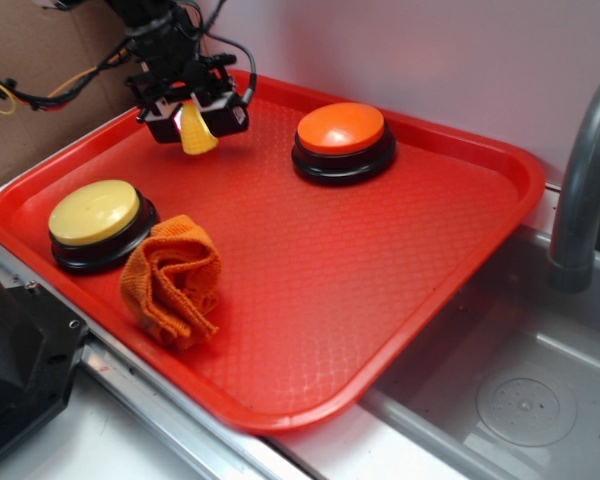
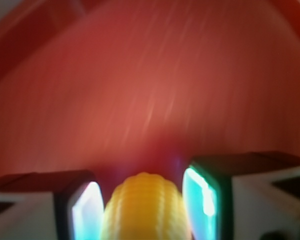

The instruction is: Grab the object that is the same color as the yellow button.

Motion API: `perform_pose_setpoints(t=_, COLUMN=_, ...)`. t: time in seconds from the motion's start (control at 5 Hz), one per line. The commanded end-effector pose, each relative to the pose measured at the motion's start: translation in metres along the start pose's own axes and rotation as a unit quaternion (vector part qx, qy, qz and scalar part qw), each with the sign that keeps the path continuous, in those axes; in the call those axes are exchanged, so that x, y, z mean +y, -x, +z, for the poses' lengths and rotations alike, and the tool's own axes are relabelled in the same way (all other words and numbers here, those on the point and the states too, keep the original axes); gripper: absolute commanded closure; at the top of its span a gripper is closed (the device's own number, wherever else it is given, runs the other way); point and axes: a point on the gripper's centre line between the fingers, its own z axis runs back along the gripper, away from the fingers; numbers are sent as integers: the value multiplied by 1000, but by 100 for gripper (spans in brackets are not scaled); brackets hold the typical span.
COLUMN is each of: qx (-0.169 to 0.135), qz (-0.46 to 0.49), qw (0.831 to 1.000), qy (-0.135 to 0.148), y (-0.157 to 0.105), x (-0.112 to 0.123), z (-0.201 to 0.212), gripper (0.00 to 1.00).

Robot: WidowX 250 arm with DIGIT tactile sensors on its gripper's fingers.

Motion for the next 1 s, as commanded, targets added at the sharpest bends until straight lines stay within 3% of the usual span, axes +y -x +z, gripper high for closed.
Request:
perform_pose_setpoints(t=0.0, qx=-45, qz=-66, qw=996, qy=25, y=39, x=-41, z=92, gripper=100)
perform_pose_setpoints(t=0.4, qx=-3, qz=-166, qw=986, qy=4, y=71, x=-90, z=106, gripper=100)
perform_pose_setpoints(t=0.6, qx=15, qz=-242, qw=970, qy=-13, y=93, x=-121, z=103, gripper=100)
perform_pose_setpoints(t=0.8, qx=26, qz=-263, qw=964, qy=-30, y=94, x=-127, z=94, gripper=100)
